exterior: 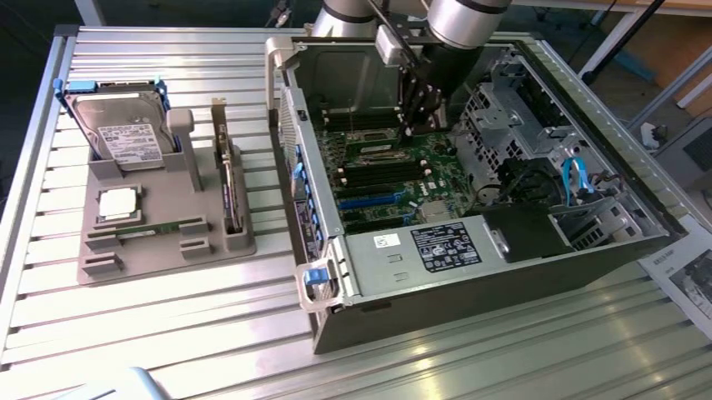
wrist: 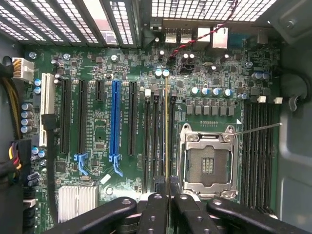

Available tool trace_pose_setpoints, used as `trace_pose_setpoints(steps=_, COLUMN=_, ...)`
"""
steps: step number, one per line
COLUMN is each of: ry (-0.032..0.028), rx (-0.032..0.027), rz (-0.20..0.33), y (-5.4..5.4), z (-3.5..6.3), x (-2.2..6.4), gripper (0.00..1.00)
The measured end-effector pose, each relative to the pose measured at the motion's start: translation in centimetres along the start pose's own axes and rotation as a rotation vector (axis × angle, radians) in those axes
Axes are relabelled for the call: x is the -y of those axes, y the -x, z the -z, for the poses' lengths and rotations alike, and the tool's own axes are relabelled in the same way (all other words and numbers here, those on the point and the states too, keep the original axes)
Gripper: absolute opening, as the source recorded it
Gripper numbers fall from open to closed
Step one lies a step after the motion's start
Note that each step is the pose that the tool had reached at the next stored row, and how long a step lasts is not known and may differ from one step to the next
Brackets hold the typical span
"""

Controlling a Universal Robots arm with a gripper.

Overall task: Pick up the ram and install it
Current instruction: 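Insert the ram into the slot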

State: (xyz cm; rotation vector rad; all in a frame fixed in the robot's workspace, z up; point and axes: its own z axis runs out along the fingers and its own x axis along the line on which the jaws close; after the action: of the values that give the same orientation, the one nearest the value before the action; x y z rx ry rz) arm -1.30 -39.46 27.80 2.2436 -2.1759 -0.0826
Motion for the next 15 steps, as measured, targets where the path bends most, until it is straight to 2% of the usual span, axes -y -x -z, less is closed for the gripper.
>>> trace_pose_setpoints(steps=6, ry=-0.0001, rx=0.0001, rz=-0.001, y=0.0, z=-0.97, x=0.05, gripper=0.12)
trace_pose_setpoints(steps=12, ry=-0.0009, rx=0.0015, rz=-0.036, y=0.0, z=-1.27, x=0.05, gripper=0.12)
trace_pose_setpoints(steps=15, ry=-0.0010, rx=0.0017, rz=-0.036, y=0.0, z=-1.28, x=0.06, gripper=0.12)
